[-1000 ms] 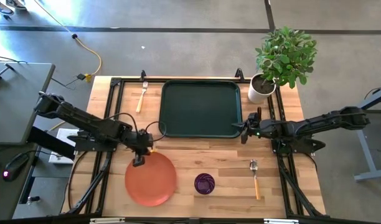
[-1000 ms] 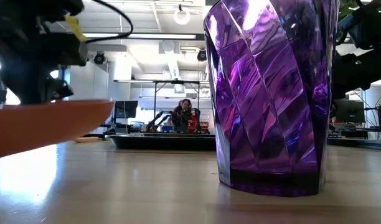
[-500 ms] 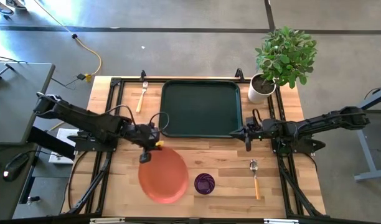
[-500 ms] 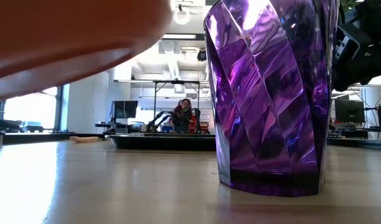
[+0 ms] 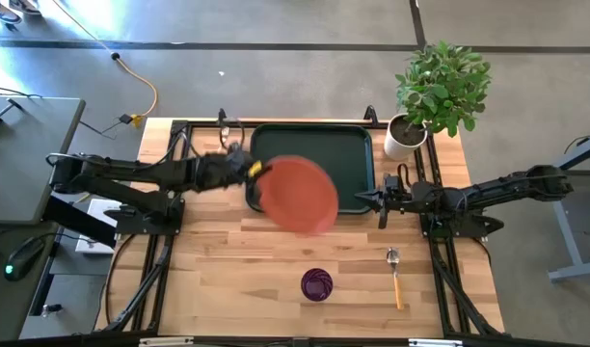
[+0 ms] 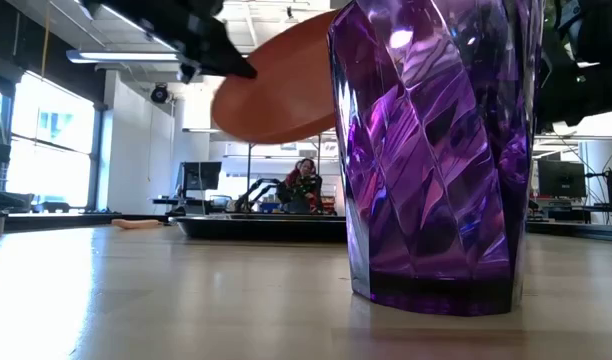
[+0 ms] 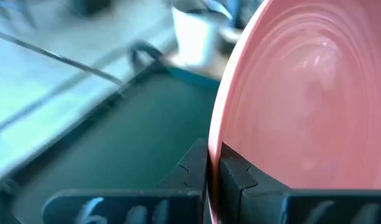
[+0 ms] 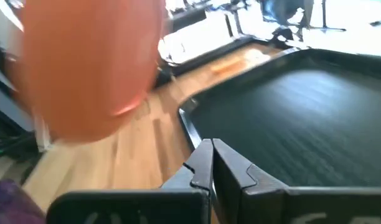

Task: Pick and place plate/cup/fork/spoon on tray
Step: Put the orange plate on the dark green tray

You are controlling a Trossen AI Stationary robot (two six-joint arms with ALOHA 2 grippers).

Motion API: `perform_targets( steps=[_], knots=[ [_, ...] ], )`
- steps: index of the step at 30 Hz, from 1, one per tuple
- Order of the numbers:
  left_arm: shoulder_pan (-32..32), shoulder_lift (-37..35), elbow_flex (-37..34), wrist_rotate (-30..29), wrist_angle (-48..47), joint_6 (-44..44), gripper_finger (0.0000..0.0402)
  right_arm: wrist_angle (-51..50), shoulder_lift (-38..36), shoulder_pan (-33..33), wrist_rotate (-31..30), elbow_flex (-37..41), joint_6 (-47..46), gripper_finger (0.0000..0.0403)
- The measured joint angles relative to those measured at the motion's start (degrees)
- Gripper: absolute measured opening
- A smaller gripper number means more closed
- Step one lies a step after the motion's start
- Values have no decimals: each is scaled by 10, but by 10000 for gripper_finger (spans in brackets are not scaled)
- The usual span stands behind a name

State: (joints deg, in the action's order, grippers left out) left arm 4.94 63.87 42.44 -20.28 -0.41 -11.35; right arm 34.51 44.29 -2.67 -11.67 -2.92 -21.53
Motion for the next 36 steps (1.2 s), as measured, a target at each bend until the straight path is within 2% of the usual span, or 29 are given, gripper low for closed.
perform_targets(
  steps=[7, 11, 14, 17, 20, 26, 31, 36],
  knots=[
    [139, 77, 0, 37, 80, -16, 6, 7, 0, 0, 38, 0, -4, 20],
    [194, 140, 18, 38, 82, -35, 6, 6, 0, 0, 39, 0, -7, 45],
    [224, 186, 43, 69, 79, -52, 7, 0, 0, 0, 30, 0, -32, 54],
    [242, 225, 68, 126, 72, -77, 7, -9, 0, 0, 32, 0, -40, 54],
    [251, 257, 97, 166, 47, -84, 7, -17, 0, 0, 7, 0, -54, 55],
    [252, 305, 124, 168, 18, -80, 7, -7, 0, 0, -16, 0, -46, 55],
    [261, 340, 126, 168, 21, -81, 8, 28, 0, 0, -15, -1, -190, 55],
    [272, 372, 126, 170, 43, -87, 11, 15, 0, 0, -4, -1, -138, 55]
  ],
)
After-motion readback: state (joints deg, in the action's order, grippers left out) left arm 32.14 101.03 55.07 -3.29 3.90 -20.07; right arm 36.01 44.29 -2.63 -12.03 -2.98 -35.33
